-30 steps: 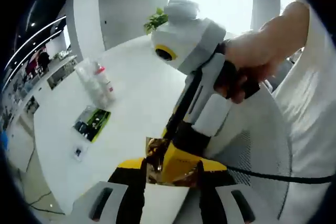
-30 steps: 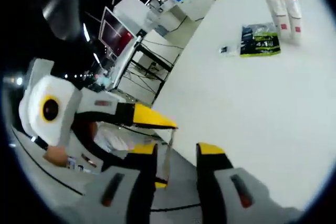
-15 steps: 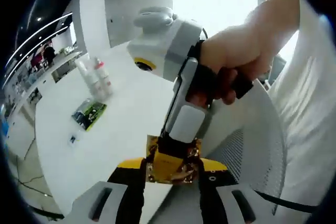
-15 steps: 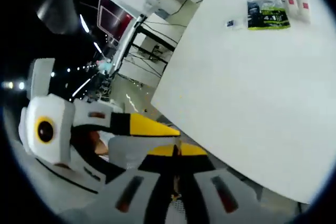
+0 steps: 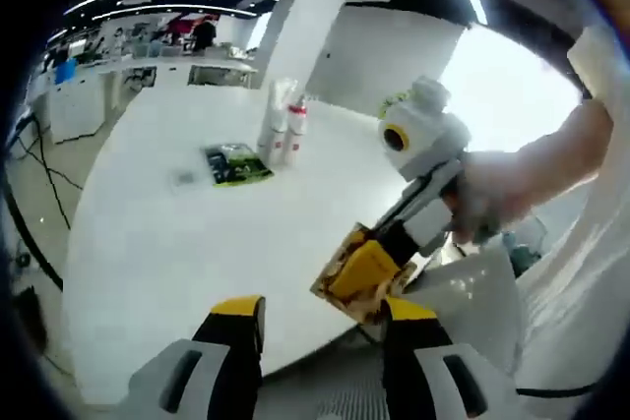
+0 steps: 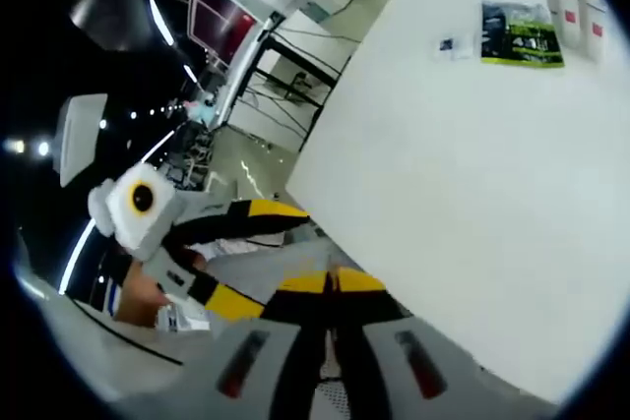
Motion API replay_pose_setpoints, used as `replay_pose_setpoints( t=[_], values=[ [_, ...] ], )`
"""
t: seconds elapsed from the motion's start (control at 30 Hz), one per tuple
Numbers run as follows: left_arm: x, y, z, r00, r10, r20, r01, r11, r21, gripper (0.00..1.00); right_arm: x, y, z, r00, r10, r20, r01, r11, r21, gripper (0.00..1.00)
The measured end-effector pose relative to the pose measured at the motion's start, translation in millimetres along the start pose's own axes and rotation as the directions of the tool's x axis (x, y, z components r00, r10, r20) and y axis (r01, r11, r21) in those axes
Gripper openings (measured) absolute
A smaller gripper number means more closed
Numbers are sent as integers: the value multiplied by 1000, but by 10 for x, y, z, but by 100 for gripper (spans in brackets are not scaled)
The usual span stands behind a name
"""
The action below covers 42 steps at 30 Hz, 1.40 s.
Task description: Arrange the skincare products in the storage area until every visible bottle or jar stands upright without overlapping.
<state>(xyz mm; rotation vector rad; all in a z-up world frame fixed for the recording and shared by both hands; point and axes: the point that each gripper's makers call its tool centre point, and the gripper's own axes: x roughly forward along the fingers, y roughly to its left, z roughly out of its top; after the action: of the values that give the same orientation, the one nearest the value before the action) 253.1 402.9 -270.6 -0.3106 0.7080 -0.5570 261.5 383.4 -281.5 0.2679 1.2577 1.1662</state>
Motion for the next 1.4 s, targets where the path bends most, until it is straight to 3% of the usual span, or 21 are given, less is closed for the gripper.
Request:
replay_pose_setpoints(
  t=[0.1,0.17,0.27,0.37,0.4,0.53,0.6,0.67,0.7,0.8,0.87,0.97,1.0,1.03,1.1,1.2,1.3,1.4],
  values=[
    [27,-21,10,1000,-15,-10,15,1000,-15,49,-106,95,126,995,55,82,-55,998,4,2],
    [74,-178,105,996,-80,36,82,995,-56,49,-147,127,163,992,67,111,-66,998,-10,2],
    [107,-377,233,979,-179,95,188,977,-103,49,-250,233,280,972,135,191,-134,991,-18,2],
    [115,-524,360,949,-263,173,294,939,-182,50,-348,270,347,958,156,241,-155,988,-22,2],
    [115,-570,396,933,-297,203,338,917,-211,49,-390,298,384,948,168,271,-169,985,-21,2],
    [119,-668,429,896,-371,244,432,853,-292,43,-531,336,460,908,204,366,-219,976,-1,2],
    [115,-691,462,881,-387,270,463,823,-330,37,-558,324,446,897,211,389,-233,972,11,2],
    [105,-701,471,875,-396,279,476,810,-343,29,-568,328,449,888,217,405,-245,969,19,2],
    [86,-686,490,866,-405,294,493,791,-363,25,-595,353,447,866,232,443,-277,960,39,2],
    [61,-673,505,860,-407,308,504,772,-388,22,-616,403,459,841,253,479,-310,950,42,2],
    [58,-686,482,854,-420,307,516,758,-399,12,-621,433,458,834,261,486,-317,948,36,3],
    [46,-675,467,854,-417,312,516,757,-401,4,-621,484,451,826,270,494,-324,946,25,3],
    [-1,-704,498,833,-439,338,550,725,-414,3,-626,485,446,825,263,500,-313,950,15,3],
    [-4,-696,494,833,-436,340,550,714,-433,2,-640,503,451,818,267,510,-305,952,-10,3],
    [-8,-704,475,829,-446,338,558,702,-443,1,-634,521,424,823,264,503,-291,956,-25,4],
    [-26,-705,460,829,-453,329,559,695,-452,1,-674,462,426,826,238,511,-252,967,-42,11],
    [-36,-671,463,830,-453,325,557,691,-461,1,-787,391,474,800,227,555,-255,967,-27,12],
    [-56,-662,487,829,-453,329,560,682,-471,1,-876,331,471,785,217,580,-245,969,-30,9]
  ],
)
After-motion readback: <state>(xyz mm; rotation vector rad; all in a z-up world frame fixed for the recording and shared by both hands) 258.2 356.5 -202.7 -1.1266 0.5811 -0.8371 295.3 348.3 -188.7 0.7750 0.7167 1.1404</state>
